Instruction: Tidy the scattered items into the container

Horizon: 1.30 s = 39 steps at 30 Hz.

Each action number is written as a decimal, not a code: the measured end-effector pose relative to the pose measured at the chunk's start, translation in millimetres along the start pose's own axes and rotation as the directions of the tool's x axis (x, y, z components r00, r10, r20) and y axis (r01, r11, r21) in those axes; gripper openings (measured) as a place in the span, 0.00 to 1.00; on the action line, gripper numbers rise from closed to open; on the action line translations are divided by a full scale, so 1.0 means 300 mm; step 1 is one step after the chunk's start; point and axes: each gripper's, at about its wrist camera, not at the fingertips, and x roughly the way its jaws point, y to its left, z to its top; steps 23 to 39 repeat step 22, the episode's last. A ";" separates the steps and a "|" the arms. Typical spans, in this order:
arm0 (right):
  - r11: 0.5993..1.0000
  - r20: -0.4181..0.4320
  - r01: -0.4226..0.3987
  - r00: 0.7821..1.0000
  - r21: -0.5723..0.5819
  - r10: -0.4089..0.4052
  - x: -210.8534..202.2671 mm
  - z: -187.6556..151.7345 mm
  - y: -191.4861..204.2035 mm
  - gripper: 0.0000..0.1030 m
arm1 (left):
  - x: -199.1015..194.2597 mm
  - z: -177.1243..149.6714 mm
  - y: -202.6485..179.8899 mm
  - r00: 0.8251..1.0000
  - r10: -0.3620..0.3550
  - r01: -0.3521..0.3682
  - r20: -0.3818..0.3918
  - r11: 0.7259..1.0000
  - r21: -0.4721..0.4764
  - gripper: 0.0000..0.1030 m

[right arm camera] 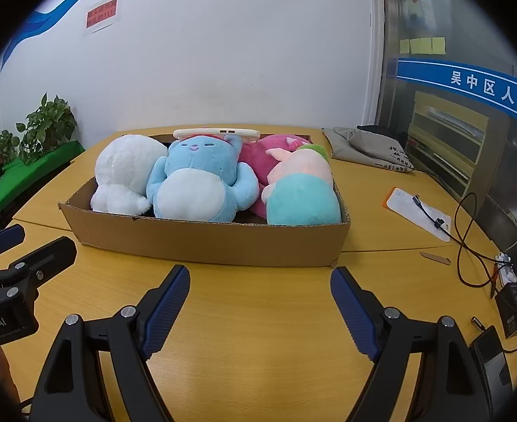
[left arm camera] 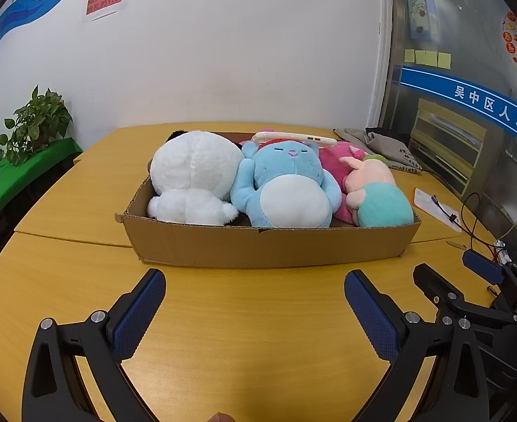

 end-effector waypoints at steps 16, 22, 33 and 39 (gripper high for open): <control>1.000 -0.008 0.003 1.000 -0.003 -0.003 0.010 -0.010 0.000 0.80 | 0.008 -0.014 -0.005 1.000 -0.024 0.024 -0.019 1.000 -0.002 1.00; 1.000 -0.008 0.001 1.000 -0.009 -0.001 0.012 -0.011 0.012 0.80 | -0.013 -0.017 -0.006 0.998 0.055 -0.055 0.020 0.998 -0.004 1.00; 1.000 -0.008 0.001 1.000 -0.009 -0.001 0.012 -0.011 0.012 0.80 | -0.013 -0.017 -0.006 0.998 0.055 -0.055 0.020 0.998 -0.004 1.00; 1.000 -0.008 0.001 1.000 -0.009 -0.001 0.012 -0.011 0.012 0.80 | -0.013 -0.017 -0.006 0.998 0.055 -0.055 0.020 0.998 -0.004 1.00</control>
